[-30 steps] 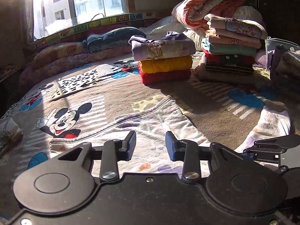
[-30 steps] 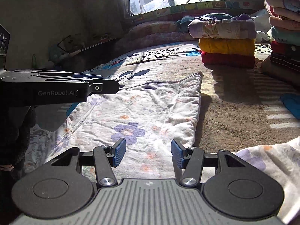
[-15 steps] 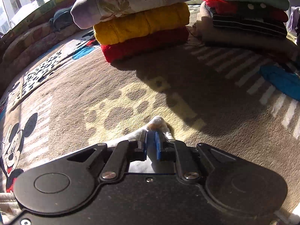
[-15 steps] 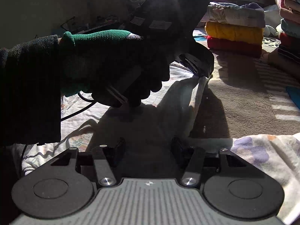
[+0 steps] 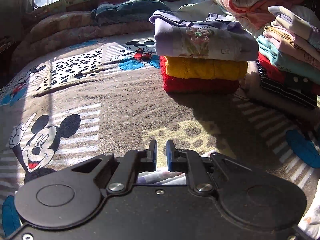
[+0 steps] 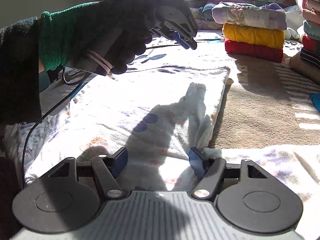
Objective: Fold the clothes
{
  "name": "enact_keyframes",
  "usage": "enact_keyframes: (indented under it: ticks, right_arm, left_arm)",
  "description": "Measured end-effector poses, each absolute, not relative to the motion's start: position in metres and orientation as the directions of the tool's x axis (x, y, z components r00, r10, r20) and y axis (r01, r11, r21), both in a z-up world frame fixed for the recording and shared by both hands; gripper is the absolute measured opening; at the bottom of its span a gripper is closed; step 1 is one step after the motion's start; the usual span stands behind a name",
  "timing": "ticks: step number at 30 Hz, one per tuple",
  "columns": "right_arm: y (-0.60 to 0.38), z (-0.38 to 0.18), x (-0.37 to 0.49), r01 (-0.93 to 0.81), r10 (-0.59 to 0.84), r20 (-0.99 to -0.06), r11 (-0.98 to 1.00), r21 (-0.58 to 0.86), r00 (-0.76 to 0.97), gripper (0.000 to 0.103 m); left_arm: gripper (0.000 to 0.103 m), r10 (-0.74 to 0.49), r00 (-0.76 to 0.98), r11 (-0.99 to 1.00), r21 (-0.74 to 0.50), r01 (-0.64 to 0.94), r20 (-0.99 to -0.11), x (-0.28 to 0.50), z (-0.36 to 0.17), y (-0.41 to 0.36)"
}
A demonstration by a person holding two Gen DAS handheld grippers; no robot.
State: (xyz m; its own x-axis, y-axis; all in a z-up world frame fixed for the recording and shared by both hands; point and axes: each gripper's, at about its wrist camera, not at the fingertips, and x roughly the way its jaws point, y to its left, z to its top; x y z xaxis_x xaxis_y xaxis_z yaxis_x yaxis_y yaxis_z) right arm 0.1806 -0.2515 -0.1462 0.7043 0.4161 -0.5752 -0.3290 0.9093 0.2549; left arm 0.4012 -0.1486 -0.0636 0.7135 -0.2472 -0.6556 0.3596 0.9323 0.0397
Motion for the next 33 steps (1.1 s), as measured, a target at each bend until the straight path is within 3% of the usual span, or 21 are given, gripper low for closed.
enact_keyframes:
  ticks: [4,11,16,21,24,27,31,32,33]
  right_arm:
    - [-0.252,-0.145,0.181,-0.326,0.421,-0.572,0.907,0.267,0.704,0.068]
    - [-0.249,-0.146,0.180,-0.328,0.423,-0.572,0.906,0.266,0.703,0.070]
    - [-0.253,-0.146,0.182,-0.330,0.436,-0.566,0.900,0.284,0.700,0.070]
    - [-0.253,-0.146,0.182,-0.332,0.439,-0.564,0.899,0.287,0.700,0.071]
    - [-0.252,-0.147,0.183,-0.333,0.442,-0.563,0.897,0.291,0.698,0.073]
    - [-0.250,-0.147,0.185,-0.334,0.442,-0.565,0.897,0.289,0.697,0.074]
    - [-0.251,-0.145,0.184,-0.331,0.445,-0.558,0.895,0.298,0.700,0.074]
    - [-0.253,-0.144,0.184,-0.330,0.449,-0.552,0.893,0.305,0.703,0.074]
    - [-0.255,-0.142,0.183,-0.330,0.455,-0.544,0.889,0.316,0.705,0.073]
  left_arm:
    - [0.010,-0.242,0.709,0.940,0.020,0.340,-0.662,0.396,-0.067,-0.122]
    - [0.009,-0.201,0.645,0.944,0.030,0.329,-0.737,0.408,-0.126,-0.128]
    - [0.011,-0.213,0.704,0.960,-0.010,0.280,-0.678,0.410,-0.099,-0.108]
    - [0.011,-0.182,0.685,0.974,-0.035,0.222,-0.705,0.427,-0.099,-0.084]
    - [0.011,-0.223,0.674,0.966,-0.065,0.251,-0.704,0.424,-0.104,-0.088]
    - [0.020,-0.176,0.646,0.965,0.001,0.264,-0.743,0.424,-0.124,-0.103]
    - [0.024,-0.171,0.695,0.968,0.014,0.252,-0.699,0.408,-0.103,-0.103]
    - [0.029,-0.175,0.710,0.969,0.010,0.248,-0.682,0.400,-0.096,-0.102]
    - [0.047,-0.178,0.724,0.969,0.009,0.247,-0.667,0.389,-0.089,-0.101]
